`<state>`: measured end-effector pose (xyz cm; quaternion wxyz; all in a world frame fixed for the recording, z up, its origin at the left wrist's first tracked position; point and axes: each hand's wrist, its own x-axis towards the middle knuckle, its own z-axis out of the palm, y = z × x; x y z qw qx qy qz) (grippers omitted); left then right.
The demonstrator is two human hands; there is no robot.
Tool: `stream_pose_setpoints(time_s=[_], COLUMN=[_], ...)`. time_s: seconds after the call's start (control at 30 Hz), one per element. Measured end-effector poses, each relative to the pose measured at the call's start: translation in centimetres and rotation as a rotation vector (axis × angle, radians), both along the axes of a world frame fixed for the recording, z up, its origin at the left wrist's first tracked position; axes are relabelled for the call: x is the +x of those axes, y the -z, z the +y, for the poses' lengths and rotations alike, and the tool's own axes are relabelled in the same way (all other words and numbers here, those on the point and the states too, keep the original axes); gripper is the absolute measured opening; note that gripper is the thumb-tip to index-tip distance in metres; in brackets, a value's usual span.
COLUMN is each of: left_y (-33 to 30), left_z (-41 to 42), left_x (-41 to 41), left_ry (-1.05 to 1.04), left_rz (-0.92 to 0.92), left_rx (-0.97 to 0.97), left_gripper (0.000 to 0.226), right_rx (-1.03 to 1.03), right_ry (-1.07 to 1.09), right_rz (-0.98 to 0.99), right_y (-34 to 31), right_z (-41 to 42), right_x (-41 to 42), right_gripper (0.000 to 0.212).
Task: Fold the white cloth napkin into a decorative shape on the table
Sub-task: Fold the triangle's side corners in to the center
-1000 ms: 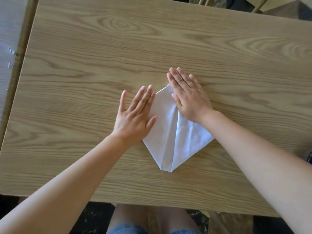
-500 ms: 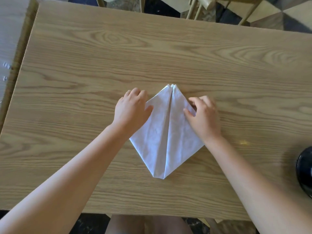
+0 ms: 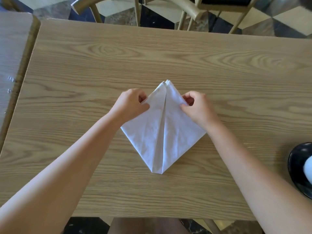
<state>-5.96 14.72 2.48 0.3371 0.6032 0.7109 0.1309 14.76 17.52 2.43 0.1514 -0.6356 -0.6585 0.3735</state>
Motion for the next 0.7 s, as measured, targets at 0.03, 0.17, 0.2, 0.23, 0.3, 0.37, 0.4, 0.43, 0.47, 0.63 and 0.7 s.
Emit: stream_pose_setpoints(time_s=[0.03, 0.17, 0.2, 0.23, 0.3, 0.37, 0.4, 0.43, 0.47, 0.63, 0.7], left_y=[-1.0, -6.0, -7.2, -8.2, -9.3, -8.6, -7.4, -5.9, -4.3, 1.2, 2.2], left_z=[0.4, 1.9, 2.0, 1.8, 0.8, -1.1, -2.3, -3.7, -5.3, -9.0, -8.4], left_x=[0.0, 0.4, 0.5, 0.6, 0.8, 0.9, 0.9, 0.7, 0.5, 0.8, 2.4], left_ry=[-0.007, -0.049, -0.054, -0.046, 0.010, 0.107, 0.184, 0.293, 0.418, 0.532, 0.443], left_rz=[-0.017, -0.088, -0.107, -0.114, -0.077, -0.029, -0.003, 0.041, 0.105, 0.188, 0.244], left_rx=[0.041, 0.372, 0.483, 0.592, 0.755, 0.790, 0.762, 0.717, 0.652, 0.427, 0.420], left_gripper=[0.009, 0.008, 0.007, 0.007, 0.008, 0.012, 0.016, 0.019, 0.024, 0.055, 0.055], right_rx=[0.062, 0.435, 0.531, 0.628, 0.803, 0.890, 0.887, 0.844, 0.751, 0.405, 0.389], right_ry=[-0.008, -0.057, -0.084, -0.120, -0.198, -0.297, -0.373, -0.454, -0.519, -0.418, -0.334], right_rz=[0.010, 0.082, 0.094, 0.093, 0.048, -0.044, -0.107, -0.186, -0.264, -0.265, -0.305], right_y=[-1.1, -7.0, -8.5, -9.8, -11.4, -11.0, -9.8, -7.9, -5.9, 0.4, 1.1], right_z=[0.4, 1.8, 1.8, 1.5, 0.3, -1.8, -3.1, -4.6, -6.3, -10.4, -9.1], right_x=[0.1, 0.5, 0.8, 1.1, 2.1, 3.2, 3.9, 4.7, 5.5, 6.9, 5.8], right_gripper=[0.014, 0.008, 0.007, 0.005, 0.005, 0.007, 0.009, 0.014, 0.023, 0.053, 0.056])
